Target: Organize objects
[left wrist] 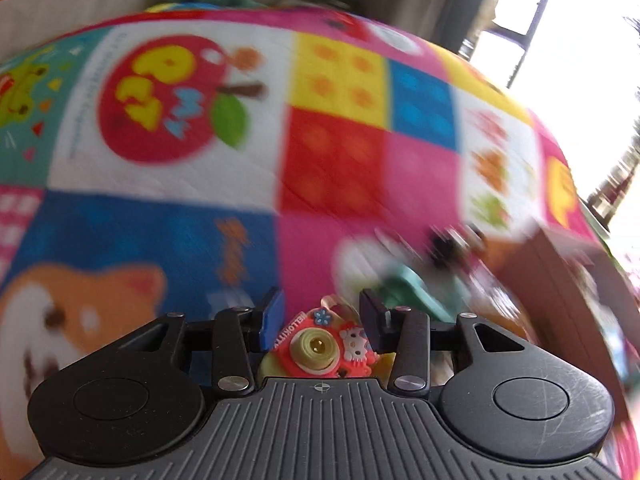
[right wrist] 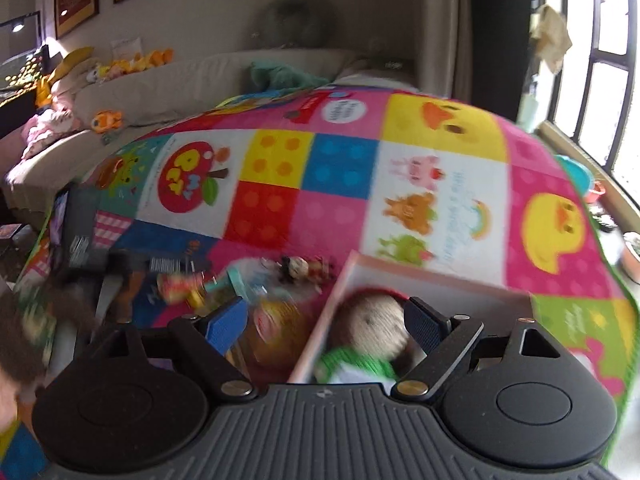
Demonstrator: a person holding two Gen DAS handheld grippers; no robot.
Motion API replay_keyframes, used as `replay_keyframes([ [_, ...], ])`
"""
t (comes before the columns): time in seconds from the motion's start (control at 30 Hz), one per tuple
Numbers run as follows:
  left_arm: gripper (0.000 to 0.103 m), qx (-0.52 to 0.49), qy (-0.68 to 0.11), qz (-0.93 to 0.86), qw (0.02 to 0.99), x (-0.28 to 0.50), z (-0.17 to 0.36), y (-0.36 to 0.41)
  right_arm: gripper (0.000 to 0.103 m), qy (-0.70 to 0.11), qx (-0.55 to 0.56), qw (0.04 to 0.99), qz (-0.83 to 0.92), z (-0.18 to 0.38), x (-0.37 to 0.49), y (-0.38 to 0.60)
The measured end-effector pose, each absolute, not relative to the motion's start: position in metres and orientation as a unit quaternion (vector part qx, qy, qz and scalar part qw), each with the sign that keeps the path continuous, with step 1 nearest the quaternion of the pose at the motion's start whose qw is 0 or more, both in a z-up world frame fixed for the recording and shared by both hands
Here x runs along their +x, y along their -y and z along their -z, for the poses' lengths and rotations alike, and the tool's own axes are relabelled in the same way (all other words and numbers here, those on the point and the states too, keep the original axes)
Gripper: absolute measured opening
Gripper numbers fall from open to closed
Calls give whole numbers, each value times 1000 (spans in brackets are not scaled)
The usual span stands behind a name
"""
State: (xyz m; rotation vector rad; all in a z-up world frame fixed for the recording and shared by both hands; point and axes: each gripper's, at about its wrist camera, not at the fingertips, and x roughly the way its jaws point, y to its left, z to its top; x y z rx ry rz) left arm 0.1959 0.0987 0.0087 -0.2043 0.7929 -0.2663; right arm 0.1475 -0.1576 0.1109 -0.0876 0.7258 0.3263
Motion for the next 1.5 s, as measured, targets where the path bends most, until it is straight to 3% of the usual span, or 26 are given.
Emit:
replay_keyframes([
  [0.13,39,-128,-398,182,890,144,-10,-93,85,-393,-58,909,-123,-86,224,116],
  [0.27,39,-158,-378,204,889,91,-3,-101,59,-441,-82,891,-67,-49,285,87],
  [0.33,39,-170,-352,203,898,75,3,-106,54,-461,-101,881,-42,-30,303,78],
  [0.4,39,-186,-327,206,903,67,10,-113,41,-481,-110,870,-27,-17,310,73],
  [0.57,33,-247,-316,192,896,72,16,-129,35,-498,-115,857,-64,-17,284,68],
  [1.07,30,-268,-315,179,893,68,15,-139,40,-528,-67,819,-214,-39,110,75],
  [1.17,29,-271,-315,178,892,68,15,-139,41,-478,-74,847,-221,-57,59,102],
  [1.23,28,-274,-316,177,891,68,15,-140,51,-421,-66,884,-194,-76,30,135],
  [1.3,26,-280,-317,176,889,68,16,-141,69,-369,-34,919,-133,-93,15,181],
  [1.5,28,-248,-312,168,902,54,-2,-135,71,-313,62,946,63,-83,36,306],
])
